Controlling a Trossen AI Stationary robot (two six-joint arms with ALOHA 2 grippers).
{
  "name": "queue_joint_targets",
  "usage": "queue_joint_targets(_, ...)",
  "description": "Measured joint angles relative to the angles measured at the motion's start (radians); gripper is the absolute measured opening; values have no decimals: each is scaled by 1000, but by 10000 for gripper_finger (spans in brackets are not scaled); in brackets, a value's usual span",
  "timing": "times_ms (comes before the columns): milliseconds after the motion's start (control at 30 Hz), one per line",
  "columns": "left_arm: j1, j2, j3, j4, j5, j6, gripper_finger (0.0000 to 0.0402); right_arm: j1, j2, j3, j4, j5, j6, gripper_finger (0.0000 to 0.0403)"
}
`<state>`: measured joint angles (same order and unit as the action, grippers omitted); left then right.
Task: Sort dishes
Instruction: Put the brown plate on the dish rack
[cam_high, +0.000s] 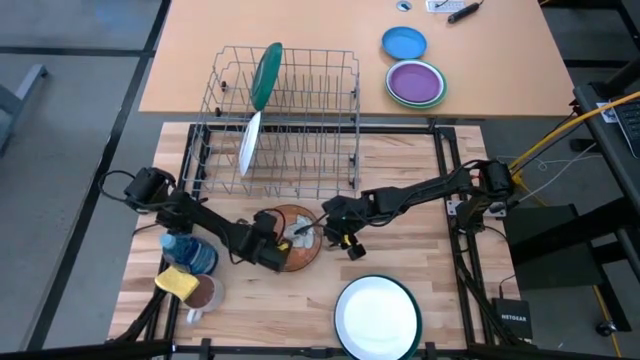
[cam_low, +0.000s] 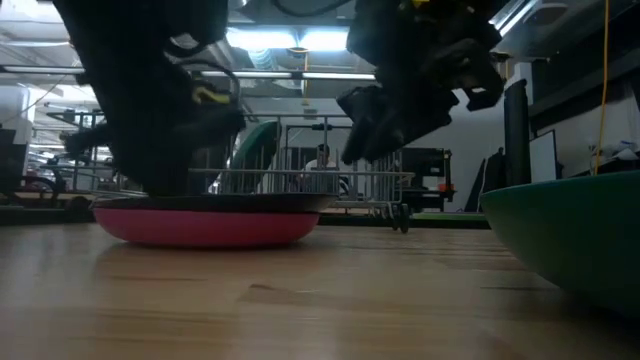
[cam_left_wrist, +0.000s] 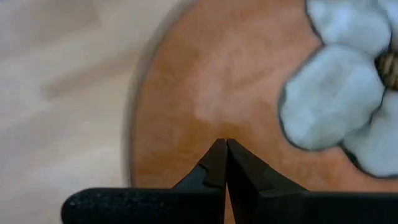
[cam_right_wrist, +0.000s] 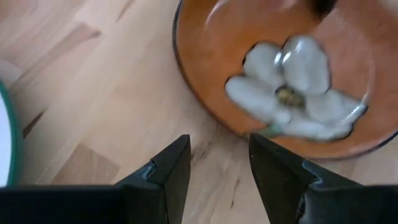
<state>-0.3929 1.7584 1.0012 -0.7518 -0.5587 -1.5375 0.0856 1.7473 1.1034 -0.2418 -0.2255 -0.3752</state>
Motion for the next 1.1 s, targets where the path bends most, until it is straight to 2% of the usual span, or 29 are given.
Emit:
queue_joint_targets(100,25,-6,-43,165,45,113,0,0,0,0,46,0,-1,168)
queue_joint_targets(200,46,-5,-46,237,65,190,0,0,0,0,64,-5,-44,168)
queue_joint_targets(300,71,-5,-46,264,105,266,0,0,0,0,29,-21,-127,168)
queue_joint_targets(433,98,-5,-46,272,188,345,0,0,0,0,-38,-21,-131,168)
queue_joint_targets(600,115,-4,-46,269,210,363,0,12,0,0,-136,-28,-133,168)
queue_joint_targets(733,127,-3,-47,270,216,369,0,47,0,0,-166,-25,-228,168)
queue_joint_targets(800,128,-3,-47,270,217,369,0,73,1,0,-157,18,-313,168)
queue_joint_targets(933,128,-2,-47,270,216,368,0,121,1,0,-92,200,-385,168)
queue_joint_targets(1000,128,-2,-47,270,216,367,0,132,2,0,-73,227,-412,168)
queue_joint_targets(1100,128,-2,-48,271,215,367,0,133,19,1,-51,203,-433,168)
